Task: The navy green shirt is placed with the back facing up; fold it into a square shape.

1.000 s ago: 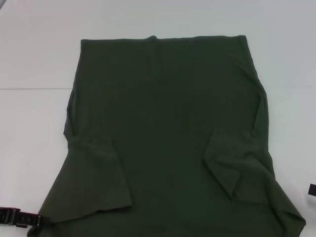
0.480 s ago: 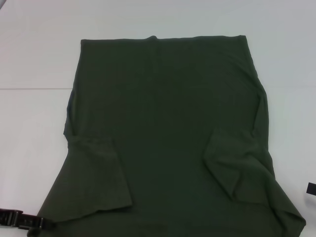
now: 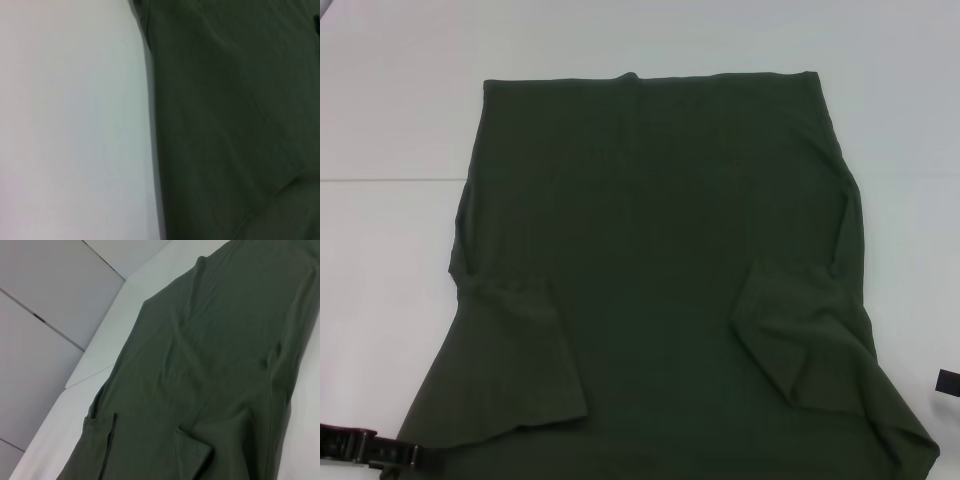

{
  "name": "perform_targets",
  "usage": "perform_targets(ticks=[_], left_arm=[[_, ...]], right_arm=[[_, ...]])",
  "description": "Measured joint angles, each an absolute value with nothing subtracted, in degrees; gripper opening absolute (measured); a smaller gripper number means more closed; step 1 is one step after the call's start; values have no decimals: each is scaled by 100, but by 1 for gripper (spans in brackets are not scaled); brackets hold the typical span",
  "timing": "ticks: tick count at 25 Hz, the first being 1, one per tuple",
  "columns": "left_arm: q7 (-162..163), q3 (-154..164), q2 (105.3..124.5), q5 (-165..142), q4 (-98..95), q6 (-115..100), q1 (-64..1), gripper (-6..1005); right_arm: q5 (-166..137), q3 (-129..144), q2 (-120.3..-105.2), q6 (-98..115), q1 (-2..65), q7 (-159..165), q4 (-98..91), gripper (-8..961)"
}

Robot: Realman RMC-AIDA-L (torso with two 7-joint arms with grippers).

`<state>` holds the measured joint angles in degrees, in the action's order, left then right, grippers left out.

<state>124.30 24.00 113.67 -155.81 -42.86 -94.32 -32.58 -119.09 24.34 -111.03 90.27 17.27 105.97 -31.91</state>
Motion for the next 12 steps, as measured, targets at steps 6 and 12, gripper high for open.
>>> perform_targets(ticks=[6,12], left_arm=[[12422,2423,11383,-15593,-4251,-9440,-3331,841],[12417,2529,11398,-15594,-4143,-9426,-3414,841]], right_arm=[[-11909,2434,-11100,9027,1733,10582,-3190,794],[-11909,2434,-11106,9026,1739,10534,-3191,795]])
